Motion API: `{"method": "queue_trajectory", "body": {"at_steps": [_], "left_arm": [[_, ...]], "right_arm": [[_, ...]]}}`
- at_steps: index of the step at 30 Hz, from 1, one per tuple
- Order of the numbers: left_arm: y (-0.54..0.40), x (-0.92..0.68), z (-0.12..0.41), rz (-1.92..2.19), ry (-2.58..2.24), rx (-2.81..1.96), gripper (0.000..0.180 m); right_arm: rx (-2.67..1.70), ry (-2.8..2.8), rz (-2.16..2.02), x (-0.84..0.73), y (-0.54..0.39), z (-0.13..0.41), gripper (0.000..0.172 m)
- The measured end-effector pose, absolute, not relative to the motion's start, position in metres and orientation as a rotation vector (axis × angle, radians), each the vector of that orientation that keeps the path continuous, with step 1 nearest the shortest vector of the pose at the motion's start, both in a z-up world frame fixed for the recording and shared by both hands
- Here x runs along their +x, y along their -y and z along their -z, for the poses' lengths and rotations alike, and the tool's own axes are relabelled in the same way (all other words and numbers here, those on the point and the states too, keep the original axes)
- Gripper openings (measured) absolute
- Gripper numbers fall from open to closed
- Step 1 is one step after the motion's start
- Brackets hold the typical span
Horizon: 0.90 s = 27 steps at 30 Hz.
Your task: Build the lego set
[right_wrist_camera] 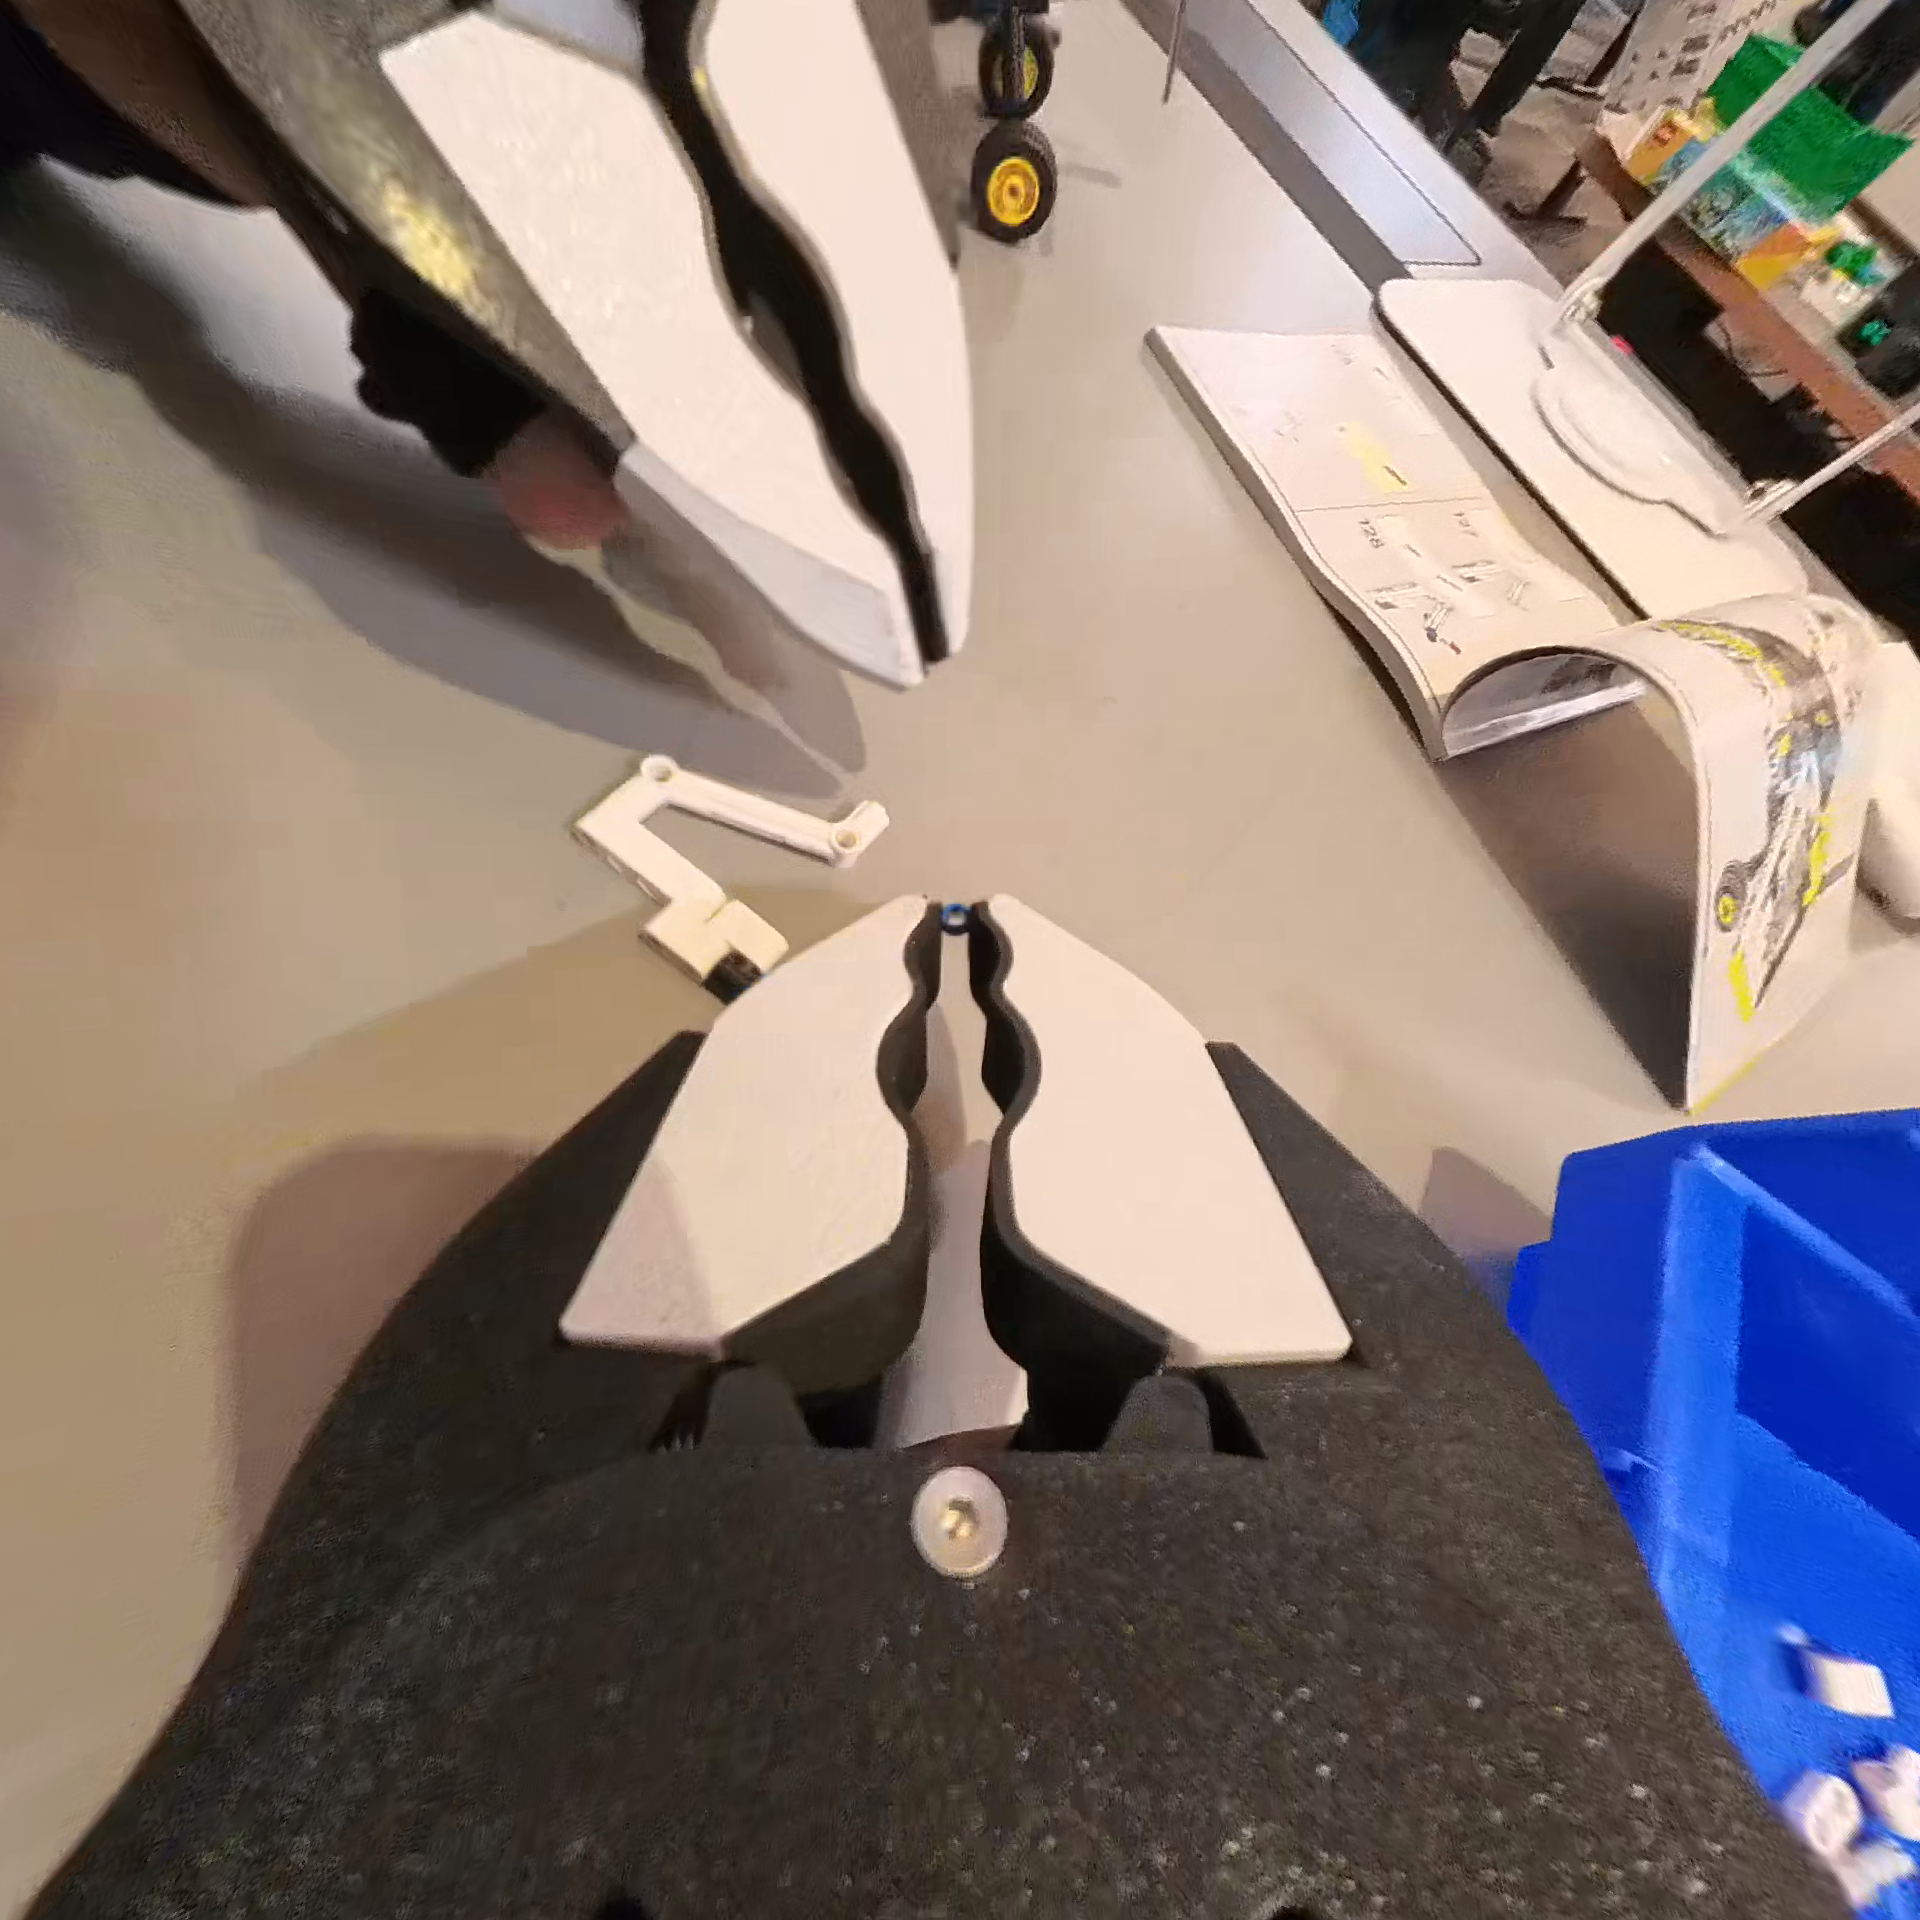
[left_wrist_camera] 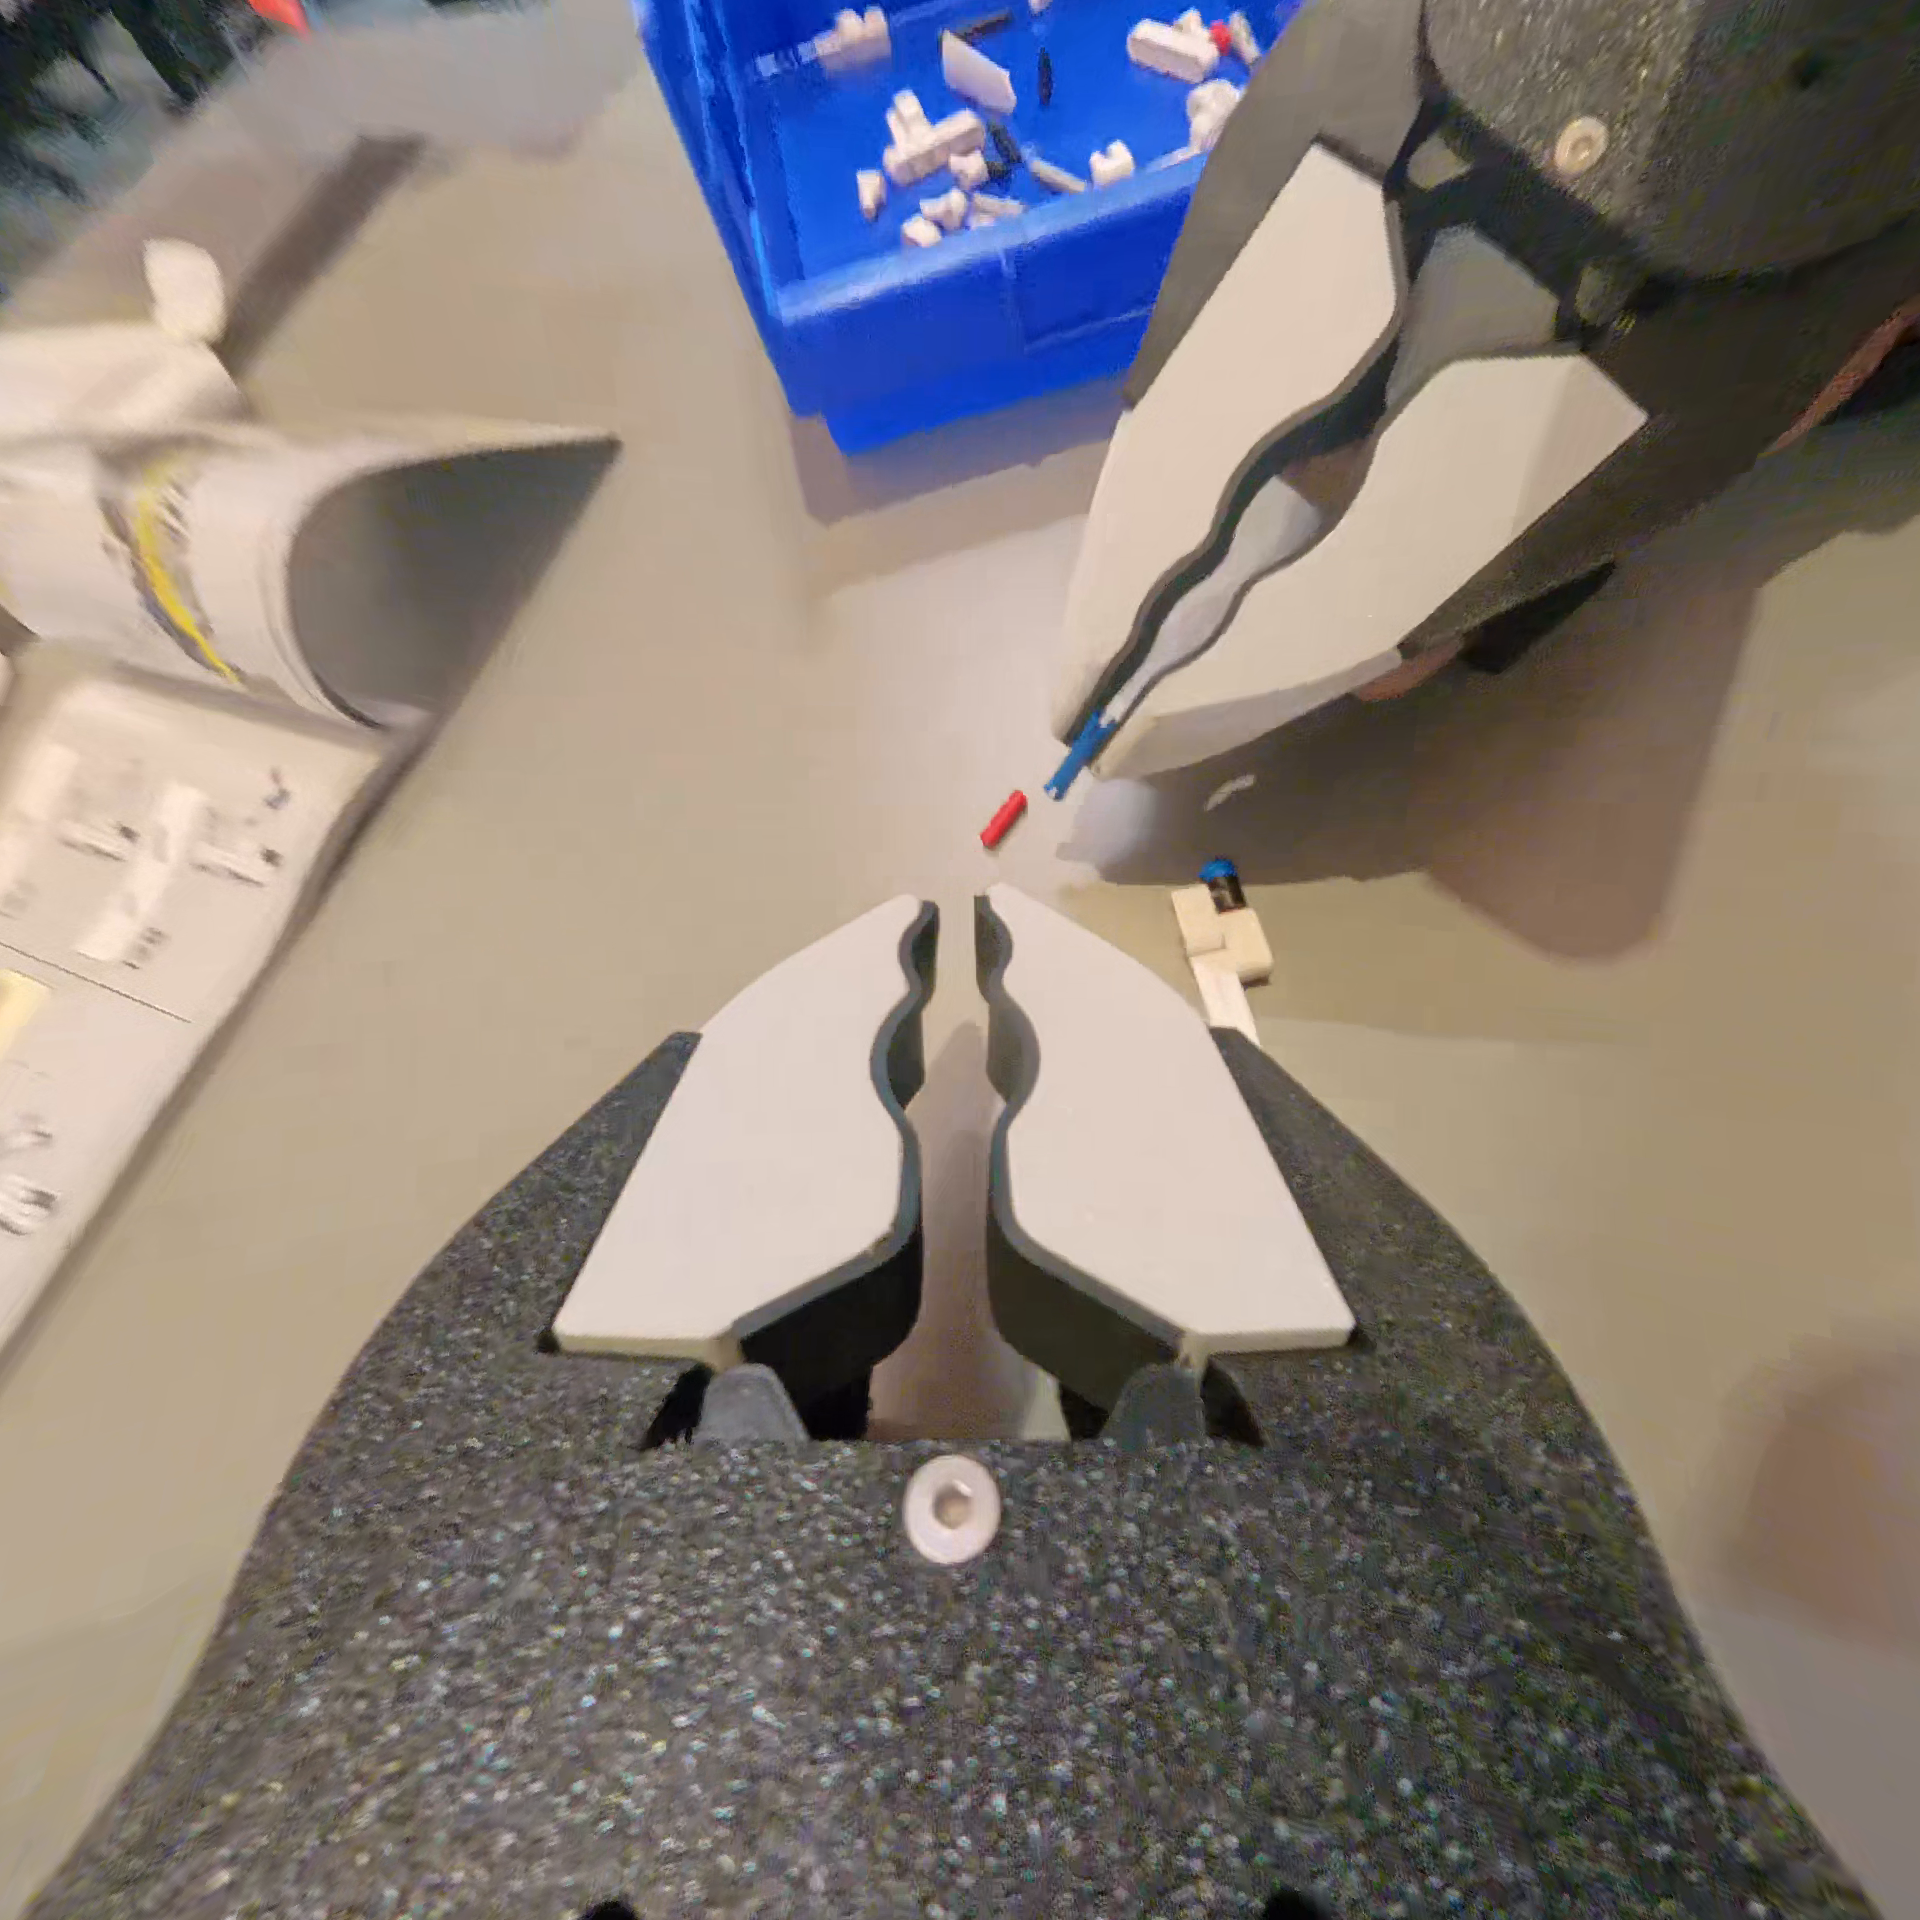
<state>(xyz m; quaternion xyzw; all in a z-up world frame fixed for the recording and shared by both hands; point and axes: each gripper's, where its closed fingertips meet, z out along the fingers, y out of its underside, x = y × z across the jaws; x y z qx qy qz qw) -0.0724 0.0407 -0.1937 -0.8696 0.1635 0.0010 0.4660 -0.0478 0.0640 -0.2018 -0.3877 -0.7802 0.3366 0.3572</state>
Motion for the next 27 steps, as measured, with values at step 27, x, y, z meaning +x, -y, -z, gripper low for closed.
{"method": "queue_trajectory", "body": {"at_steps": [27], "left_arm": [[-0.030, -0.043, 0.233, 0.130, -0.621, -2.301, 0.007]], "right_arm": [[-1.176, 2.246, -1.054, -0.036, -0.042, 0.218, 0.005]]}}
